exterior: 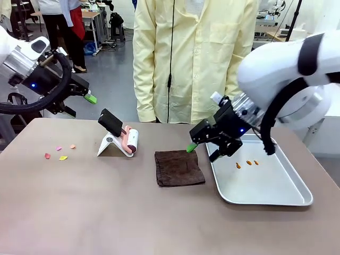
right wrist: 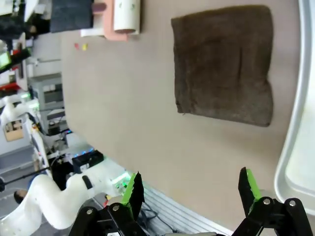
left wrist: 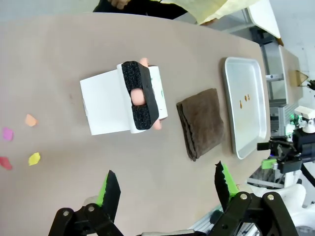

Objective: Clean the surface of the table.
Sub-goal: Hold the Lint Roller with your left hand and the towel with your right hand.

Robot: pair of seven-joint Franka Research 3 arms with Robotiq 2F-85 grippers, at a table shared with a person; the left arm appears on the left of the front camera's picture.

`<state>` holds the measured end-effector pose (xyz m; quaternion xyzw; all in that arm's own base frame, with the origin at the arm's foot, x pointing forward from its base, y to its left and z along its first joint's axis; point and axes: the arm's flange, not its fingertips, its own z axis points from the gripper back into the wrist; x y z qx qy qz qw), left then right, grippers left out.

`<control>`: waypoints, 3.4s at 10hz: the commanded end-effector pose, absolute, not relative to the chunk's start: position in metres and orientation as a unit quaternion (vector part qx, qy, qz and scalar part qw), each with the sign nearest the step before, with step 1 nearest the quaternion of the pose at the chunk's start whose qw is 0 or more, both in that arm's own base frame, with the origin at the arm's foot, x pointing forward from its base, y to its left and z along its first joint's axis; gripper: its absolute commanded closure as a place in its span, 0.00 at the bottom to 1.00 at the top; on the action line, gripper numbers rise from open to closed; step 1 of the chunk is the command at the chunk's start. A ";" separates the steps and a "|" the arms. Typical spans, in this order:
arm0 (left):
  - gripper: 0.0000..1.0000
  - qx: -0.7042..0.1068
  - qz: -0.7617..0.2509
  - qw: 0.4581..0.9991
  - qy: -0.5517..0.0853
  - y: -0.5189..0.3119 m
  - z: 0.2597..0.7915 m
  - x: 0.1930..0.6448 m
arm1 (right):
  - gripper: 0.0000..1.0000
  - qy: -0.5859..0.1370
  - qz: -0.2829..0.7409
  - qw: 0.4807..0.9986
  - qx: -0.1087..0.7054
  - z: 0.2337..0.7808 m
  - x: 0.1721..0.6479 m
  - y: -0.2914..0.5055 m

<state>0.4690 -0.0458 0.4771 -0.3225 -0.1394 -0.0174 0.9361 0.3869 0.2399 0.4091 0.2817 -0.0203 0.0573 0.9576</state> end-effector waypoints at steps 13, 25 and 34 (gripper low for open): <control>0.00 -0.395 0.063 0.911 -0.104 -0.046 0.425 0.552 | 0.00 0.037 0.003 0.989 0.143 0.325 0.517 0.304; 0.00 -0.402 0.048 0.912 -0.063 -0.062 0.403 0.564 | 0.00 0.003 -0.003 0.999 0.032 0.305 0.515 0.312; 1.00 -0.392 0.035 0.918 -0.051 -0.069 0.393 0.566 | 1.00 0.024 0.011 0.999 0.029 0.305 0.515 0.315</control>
